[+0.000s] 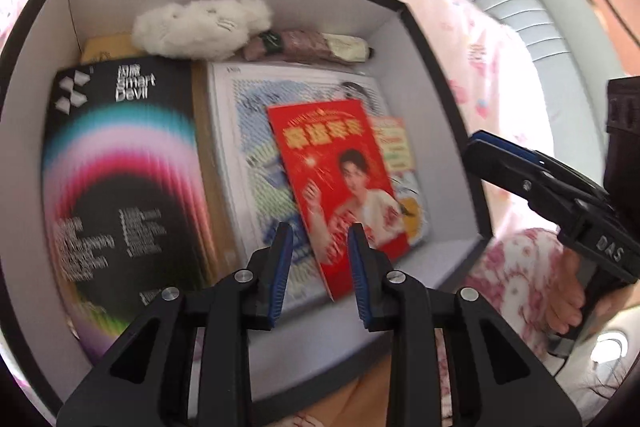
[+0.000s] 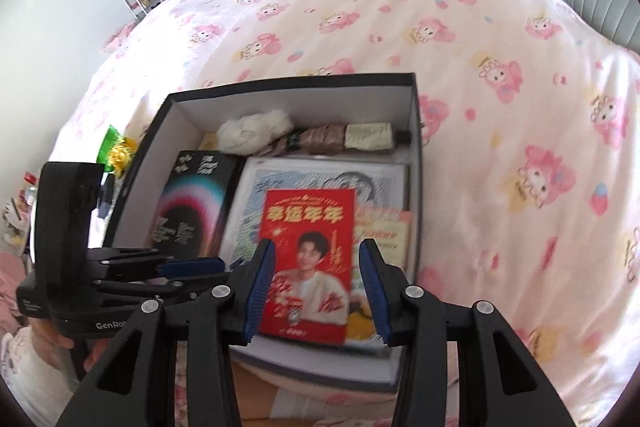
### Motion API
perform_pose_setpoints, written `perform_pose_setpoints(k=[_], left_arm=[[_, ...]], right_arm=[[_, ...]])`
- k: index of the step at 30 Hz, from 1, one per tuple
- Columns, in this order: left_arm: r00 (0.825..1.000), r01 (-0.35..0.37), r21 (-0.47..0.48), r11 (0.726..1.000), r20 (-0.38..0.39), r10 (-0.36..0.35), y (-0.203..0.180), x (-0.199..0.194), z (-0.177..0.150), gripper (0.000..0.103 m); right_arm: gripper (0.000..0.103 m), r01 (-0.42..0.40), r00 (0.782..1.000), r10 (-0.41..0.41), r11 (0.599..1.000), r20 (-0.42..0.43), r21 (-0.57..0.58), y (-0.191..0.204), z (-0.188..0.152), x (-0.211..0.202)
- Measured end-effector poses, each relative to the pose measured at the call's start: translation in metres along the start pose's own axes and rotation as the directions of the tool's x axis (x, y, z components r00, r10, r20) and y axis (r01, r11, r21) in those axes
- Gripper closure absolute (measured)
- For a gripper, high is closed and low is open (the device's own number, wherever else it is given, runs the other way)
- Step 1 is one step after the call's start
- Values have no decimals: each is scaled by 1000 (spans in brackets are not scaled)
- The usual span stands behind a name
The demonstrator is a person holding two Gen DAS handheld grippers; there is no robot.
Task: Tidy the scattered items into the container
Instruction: 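Carry the red card into the box with the right gripper, then stand the red card against the drawing book and open the right gripper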
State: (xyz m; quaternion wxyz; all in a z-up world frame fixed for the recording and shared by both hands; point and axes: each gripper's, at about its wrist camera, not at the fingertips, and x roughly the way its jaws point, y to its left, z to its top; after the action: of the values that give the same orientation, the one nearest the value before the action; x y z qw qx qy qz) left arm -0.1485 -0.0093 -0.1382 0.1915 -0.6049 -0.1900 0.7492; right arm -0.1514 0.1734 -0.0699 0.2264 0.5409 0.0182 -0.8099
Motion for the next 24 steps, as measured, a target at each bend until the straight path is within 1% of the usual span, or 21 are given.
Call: perform_pose_setpoints(k=[2,4,5,7,8,10,12,14,15,16,17,20,21,22,24], left_arm=[[999,-19,-23,1000,-34,18,-1,9,11,72],[998,-48,-43,998,-50,46,-2,19,21,72],[996,-70,-51,996,-52,68,-2,22,24,72],[995,-88,-66,994,-47,85,-1,26,28,72],[996,-77,-68,995,-44,74,-1,27,28,72],[998,-39,-55,998,-54,36,-6,31,29,72],[998,3,-41,999,-70,-6,-12,37,31,72],[997,11,-12,1000,-75,-12,-19,42,32,72],[998,-3,9,1000,-68,3,-23,43,31,69],[998,-11,32,999,-61,13,-26,42,29,67],[998,-4,37,999,-54,6,-26,40,28,66],[997,71,-29,997,-32,-71,-14,31,25,66],[996,82,-41,996,-19,-83,-11,29,25,66],[997,78,-49,996,-12,-79,-9,28,24,66],[997,77,-44,996,-18,-77,-9,29,23,66]], right_arm=[[64,-44,999,44,999,-16,29,-5,-1,10],[64,-77,996,79,995,-34,63,-10,-4,19],[64,-72,997,74,995,-25,68,-11,-4,18],[64,-31,999,29,997,38,66,-13,-6,7],[64,-12,997,6,997,78,74,-16,-6,0],[64,-15,991,-1,993,137,114,-25,-7,-11],[64,-41,988,16,985,153,165,-36,-7,-12],[64,-61,988,30,977,152,206,-44,-5,-10],[64,-67,988,33,973,153,223,-47,-4,-10],[64,-64,988,29,970,152,233,-49,-3,-10],[64,-58,989,23,970,149,237,-49,-3,-9],[64,-48,993,21,968,112,245,-50,0,0],[64,-41,995,18,969,97,246,-50,0,3],[64,-32,996,12,969,84,244,-49,-1,6],[64,-7,998,-9,972,68,233,-46,-2,8]])
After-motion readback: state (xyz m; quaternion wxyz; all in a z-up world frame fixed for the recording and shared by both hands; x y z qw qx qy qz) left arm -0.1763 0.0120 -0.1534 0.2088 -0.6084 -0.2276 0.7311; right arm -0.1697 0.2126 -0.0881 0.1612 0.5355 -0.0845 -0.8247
